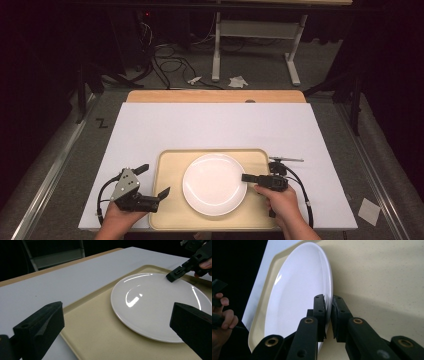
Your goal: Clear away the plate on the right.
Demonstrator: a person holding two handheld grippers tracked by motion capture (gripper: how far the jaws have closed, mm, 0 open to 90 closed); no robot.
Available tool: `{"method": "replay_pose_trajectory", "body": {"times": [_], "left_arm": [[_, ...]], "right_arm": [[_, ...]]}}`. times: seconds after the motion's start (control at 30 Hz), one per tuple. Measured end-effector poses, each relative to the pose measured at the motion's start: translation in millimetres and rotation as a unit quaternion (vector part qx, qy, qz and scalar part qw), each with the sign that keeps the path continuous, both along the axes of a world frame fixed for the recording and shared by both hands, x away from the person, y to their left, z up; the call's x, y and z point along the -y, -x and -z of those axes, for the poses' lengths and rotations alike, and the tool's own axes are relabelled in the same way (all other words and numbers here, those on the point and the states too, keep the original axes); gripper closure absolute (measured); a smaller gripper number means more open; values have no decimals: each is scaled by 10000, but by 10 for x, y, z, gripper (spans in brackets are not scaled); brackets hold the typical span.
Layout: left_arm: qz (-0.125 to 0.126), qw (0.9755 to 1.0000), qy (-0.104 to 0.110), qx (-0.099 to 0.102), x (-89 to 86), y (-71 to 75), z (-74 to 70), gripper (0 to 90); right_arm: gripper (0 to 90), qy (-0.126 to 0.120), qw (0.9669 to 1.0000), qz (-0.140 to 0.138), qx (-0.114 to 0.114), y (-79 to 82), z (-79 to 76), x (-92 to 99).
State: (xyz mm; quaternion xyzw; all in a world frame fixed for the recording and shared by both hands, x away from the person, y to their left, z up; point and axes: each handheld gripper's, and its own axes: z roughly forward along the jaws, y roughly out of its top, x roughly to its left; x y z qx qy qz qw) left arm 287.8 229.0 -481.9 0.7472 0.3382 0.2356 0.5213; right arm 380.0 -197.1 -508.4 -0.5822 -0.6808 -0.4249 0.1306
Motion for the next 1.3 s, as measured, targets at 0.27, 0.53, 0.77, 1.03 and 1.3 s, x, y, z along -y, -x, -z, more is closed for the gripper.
{"method": "replay_pose_trajectory", "body": {"times": [0.27,0.53,0.77,1.03,1.3], "left_arm": [[54,10000,-32,-10,16,0,6,2],[102,9999,-63,-71,28,-2,13,3],[94,9999,-67,-75,35,0,18,2],[12,9998,-63,-180,26,-13,24,3],[-157,9995,-46,-269,7,-42,27,5]], "right_arm": [[835,141,9999,-33,-59,-1,24,-2],[822,359,9993,-27,-59,15,33,5],[744,287,9996,-50,50,20,6,31],[686,381,9979,-115,506,31,-123,93],[650,688,9870,-60,1449,115,-368,160]]}}
